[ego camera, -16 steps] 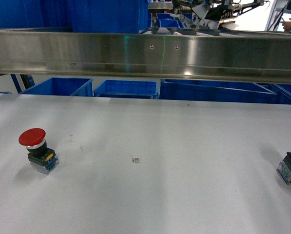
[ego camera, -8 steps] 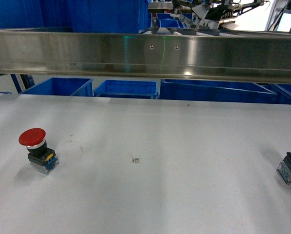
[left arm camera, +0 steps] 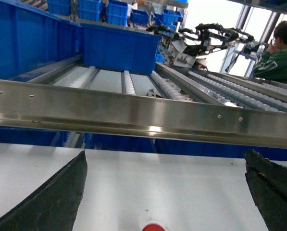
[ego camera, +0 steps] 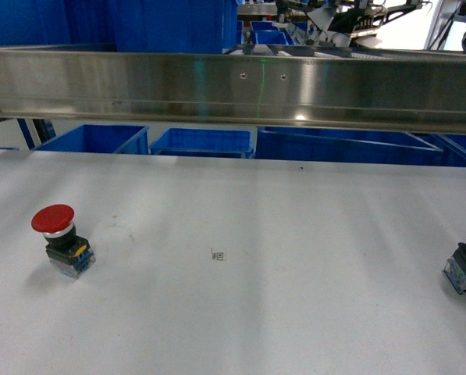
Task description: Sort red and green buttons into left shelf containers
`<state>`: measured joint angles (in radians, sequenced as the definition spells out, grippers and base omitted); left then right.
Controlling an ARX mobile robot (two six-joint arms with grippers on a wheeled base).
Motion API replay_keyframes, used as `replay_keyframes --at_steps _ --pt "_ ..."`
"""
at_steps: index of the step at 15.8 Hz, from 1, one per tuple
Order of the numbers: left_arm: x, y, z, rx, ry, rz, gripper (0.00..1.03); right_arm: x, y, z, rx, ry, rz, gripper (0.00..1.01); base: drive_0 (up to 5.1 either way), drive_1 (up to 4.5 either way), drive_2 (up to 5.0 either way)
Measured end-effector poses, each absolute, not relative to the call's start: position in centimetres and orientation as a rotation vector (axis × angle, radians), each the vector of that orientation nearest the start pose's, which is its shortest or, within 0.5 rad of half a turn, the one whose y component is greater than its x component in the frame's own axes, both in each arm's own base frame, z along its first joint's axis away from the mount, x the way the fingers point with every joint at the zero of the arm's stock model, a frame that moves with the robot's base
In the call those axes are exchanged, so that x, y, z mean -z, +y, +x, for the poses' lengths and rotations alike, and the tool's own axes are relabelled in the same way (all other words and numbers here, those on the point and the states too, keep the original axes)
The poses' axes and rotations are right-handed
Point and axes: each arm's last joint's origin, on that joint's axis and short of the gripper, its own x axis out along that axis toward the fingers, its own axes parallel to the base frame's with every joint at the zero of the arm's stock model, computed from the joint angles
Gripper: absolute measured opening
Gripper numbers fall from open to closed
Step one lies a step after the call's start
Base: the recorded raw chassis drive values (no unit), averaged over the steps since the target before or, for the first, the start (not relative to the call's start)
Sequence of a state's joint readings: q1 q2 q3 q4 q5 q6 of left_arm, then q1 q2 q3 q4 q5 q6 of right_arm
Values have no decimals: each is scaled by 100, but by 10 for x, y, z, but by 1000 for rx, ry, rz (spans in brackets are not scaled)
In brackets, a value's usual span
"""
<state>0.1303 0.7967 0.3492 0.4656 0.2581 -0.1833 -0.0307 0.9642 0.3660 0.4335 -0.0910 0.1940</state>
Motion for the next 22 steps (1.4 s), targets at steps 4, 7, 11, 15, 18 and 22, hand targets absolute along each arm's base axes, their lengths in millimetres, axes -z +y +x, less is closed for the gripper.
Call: replay_keyframes --at_steps 4,7,11,15,18,22 --pt "-210 13 250 205 280 -210 98 -201 -4 271 11 301 193 98 0 0 0" --pt "-220 14 248 207 228 -198 98 -206 -4 269 7 270 191 98 0 0 0" --pt "-219 14 249 207 235 -198 98 -148 -1 268 37 491 138 98 0 0 0" --pt "-219 14 249 208 234 -197 98 -127 11 291 17 522 116 98 0 0 0" --pt "-219 14 249 208 234 -197 98 -93 15 309 37 609 85 98 0 0 0" --pt "-219 14 249 208 234 -197 98 -77 13 314 60 627 76 76 0 0 0"
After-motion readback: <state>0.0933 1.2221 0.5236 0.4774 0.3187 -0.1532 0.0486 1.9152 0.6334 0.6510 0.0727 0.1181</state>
